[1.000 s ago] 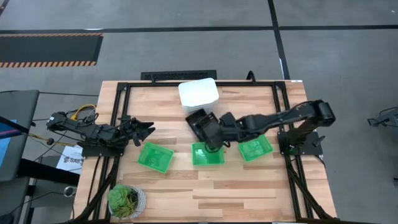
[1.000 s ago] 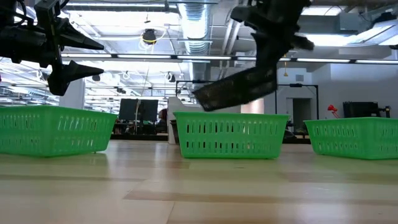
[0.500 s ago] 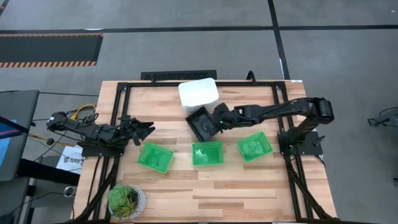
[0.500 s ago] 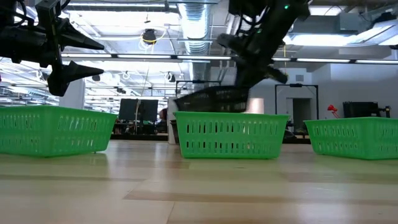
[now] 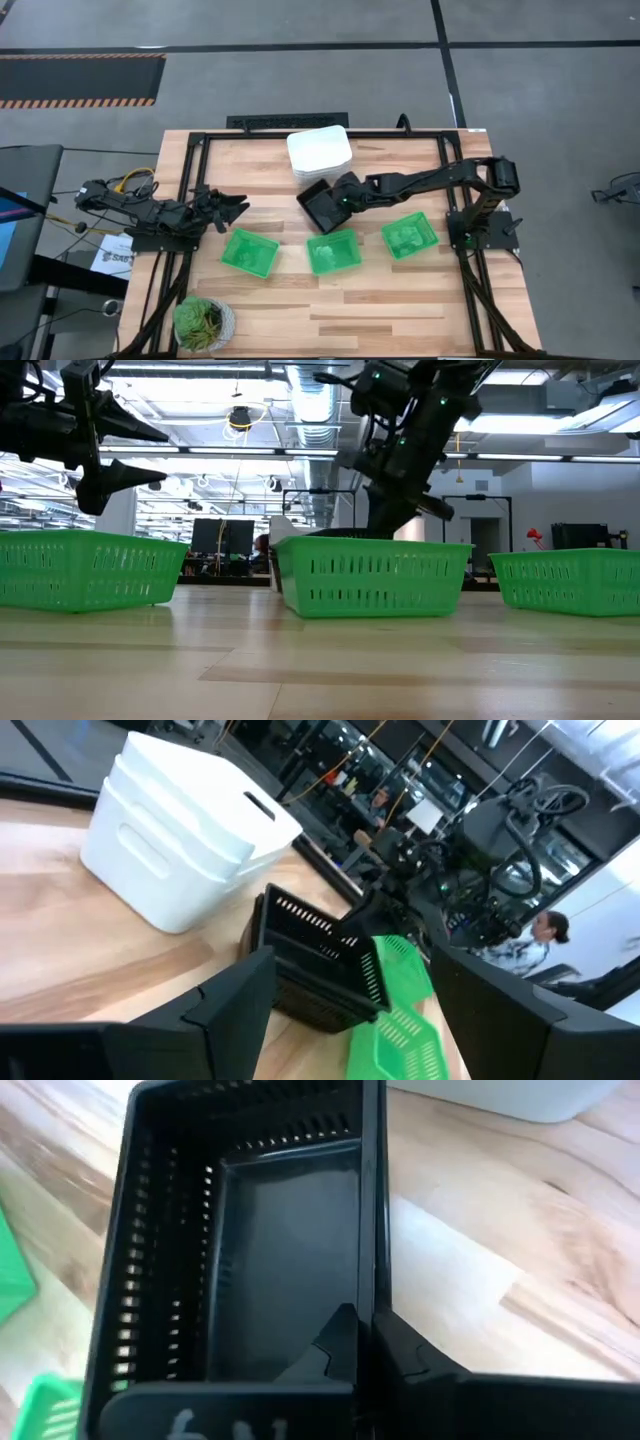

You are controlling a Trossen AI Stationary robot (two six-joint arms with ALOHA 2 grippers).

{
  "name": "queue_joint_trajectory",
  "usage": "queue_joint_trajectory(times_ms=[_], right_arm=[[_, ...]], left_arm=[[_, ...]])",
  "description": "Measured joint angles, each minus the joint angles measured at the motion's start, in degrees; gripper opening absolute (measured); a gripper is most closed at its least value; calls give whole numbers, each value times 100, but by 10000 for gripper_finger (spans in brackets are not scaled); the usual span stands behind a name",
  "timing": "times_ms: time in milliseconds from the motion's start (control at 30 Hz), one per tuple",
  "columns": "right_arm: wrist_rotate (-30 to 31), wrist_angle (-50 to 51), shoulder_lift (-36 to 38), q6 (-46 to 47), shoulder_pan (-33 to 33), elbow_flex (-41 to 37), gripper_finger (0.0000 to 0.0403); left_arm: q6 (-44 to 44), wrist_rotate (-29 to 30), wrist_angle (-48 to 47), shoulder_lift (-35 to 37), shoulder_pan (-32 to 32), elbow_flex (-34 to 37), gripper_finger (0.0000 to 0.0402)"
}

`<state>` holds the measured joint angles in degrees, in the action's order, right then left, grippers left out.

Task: Stack baskets by color
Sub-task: Stack the left black bin on the right black bin, then stack the right green bin on the middle green bin

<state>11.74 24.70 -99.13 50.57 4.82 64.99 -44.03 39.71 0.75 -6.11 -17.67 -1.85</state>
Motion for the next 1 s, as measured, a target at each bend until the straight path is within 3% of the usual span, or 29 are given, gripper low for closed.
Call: queue_joint_trajectory(times_ms=[167, 533, 767, 1000], right_arm=[[0, 44, -76, 35, 20, 2, 41], [-2, 56, 141, -188, 44, 62, 166], [-20, 1561, 1058, -136, -85, 236, 188], [307, 3483, 1607, 1473, -1024, 169, 180]], left_arm=[[0, -5, 0, 9, 0, 0, 256], [0, -27, 2, 9, 0, 0, 256], [-89, -33, 2, 10, 0, 0, 256], [-103, -29, 2, 11, 0, 0, 256]])
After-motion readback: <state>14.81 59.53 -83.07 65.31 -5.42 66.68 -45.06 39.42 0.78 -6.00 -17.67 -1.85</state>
